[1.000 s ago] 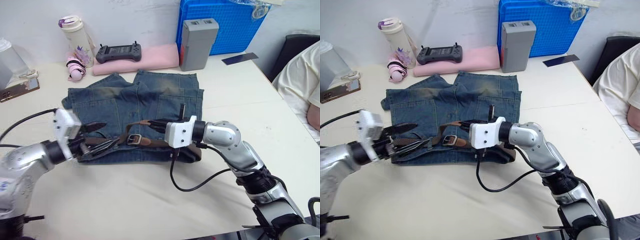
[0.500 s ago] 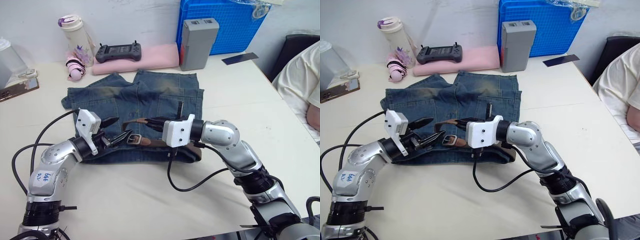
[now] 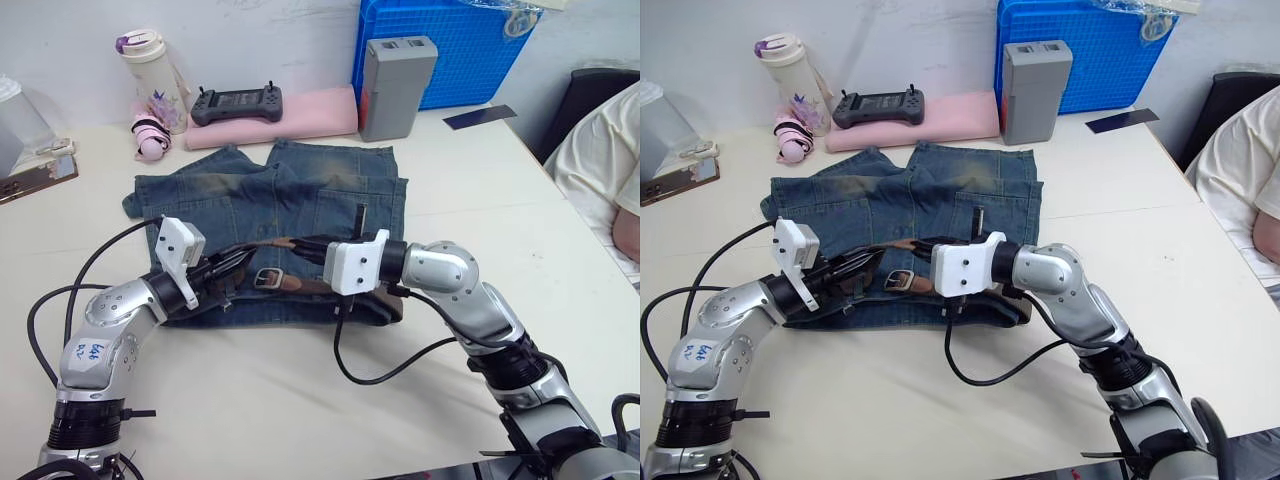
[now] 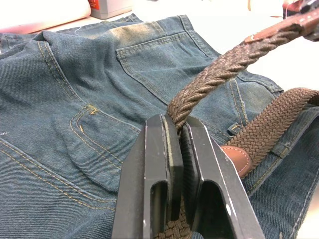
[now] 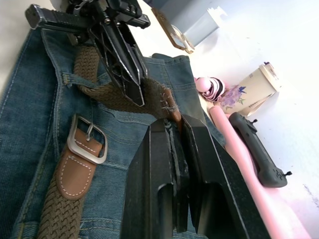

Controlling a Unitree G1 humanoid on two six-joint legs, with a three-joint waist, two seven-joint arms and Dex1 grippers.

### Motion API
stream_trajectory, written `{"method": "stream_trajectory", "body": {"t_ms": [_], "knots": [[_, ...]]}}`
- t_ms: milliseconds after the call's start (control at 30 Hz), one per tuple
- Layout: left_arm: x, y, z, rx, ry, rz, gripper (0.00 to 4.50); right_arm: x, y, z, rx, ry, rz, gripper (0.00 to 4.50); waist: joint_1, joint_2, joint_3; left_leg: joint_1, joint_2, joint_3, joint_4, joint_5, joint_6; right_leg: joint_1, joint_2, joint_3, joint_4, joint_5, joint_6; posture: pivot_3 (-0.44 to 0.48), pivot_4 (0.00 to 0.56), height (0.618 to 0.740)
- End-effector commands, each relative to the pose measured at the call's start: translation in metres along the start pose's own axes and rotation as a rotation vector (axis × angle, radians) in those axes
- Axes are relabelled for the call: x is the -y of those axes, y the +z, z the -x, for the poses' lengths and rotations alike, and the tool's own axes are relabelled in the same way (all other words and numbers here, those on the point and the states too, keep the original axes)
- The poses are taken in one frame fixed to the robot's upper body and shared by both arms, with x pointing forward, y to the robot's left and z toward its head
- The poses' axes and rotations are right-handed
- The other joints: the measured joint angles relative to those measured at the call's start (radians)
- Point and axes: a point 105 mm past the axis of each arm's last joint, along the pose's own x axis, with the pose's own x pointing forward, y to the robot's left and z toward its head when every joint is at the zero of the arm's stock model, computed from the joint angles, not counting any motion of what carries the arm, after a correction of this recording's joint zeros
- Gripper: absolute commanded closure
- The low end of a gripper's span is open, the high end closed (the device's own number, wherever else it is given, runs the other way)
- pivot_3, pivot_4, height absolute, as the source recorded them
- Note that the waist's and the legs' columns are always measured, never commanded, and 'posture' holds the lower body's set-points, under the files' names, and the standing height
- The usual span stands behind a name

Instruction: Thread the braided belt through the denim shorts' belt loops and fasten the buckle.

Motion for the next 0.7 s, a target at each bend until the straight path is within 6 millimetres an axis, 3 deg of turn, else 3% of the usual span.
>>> {"method": "stream_trajectory", "body": {"t_ms": [33,100,200,333,567,700], "knots": [[-0.003,0.016,0.002,0.05,0.024,-0.033,4.49,0.006,0.01,0.003,0.032,-0.029,-0.026,4.13,0.0,0.0,0.0,0.0,0.0,0.0,0.0,0.0,0.0,0.0,0.0,0.0,0.0,0.0,0.0,0.0,0.15,0.676],[-0.004,0.018,0.003,0.059,0.029,-0.03,4.5,0.008,0.009,0.003,0.023,-0.045,-0.062,3.49,0.0,0.0,0.0,0.0,0.0,0.0,0.0,0.0,0.0,0.0,0.0,0.0,0.0,0.0,0.0,0.0,0.15,0.676],[-0.006,0.026,0.004,0.093,0.045,-0.008,4.5,0.011,-0.001,0.004,-0.025,-0.083,-0.134,2.05,0.0,0.0,0.0,0.0,0.0,0.0,0.0,0.0,0.0,0.0,0.0,0.0,0.0,0.0,0.0,0.0,0.15,0.676],[-0.009,0.041,0.008,0.162,0.064,0.044,4.5,-0.007,-0.007,0.003,-0.058,-0.027,-0.212,0.2,0.001,0.0,0.0,0.0,0.0,0.0,0.0,0.0,0.0,0.0,0.0,0.0,0.0,0.0,0.0,0.0,0.15,0.676],[-0.01,0.06,0.009,0.231,0.083,0.112,4.5,-0.051,-0.011,-0.016,-0.081,0.093,-0.25,0.2,-0.004,0.0,0.0,0.0,0.0,0.0,0.0,0.0,0.0,0.0,0.0,0.0,0.0,0.0,0.0,0.0,0.15,0.676],[-0.009,0.061,0.01,0.229,0.086,0.113,4.5,-0.055,-0.018,-0.028,-0.113,0.076,-0.285,0.2,-0.001,0.0,0.0,0.0,0.0,0.0,0.0,0.0,0.0,0.0,0.0,0.0,0.001,0.0,0.0,0.0,0.15,0.676]]}}
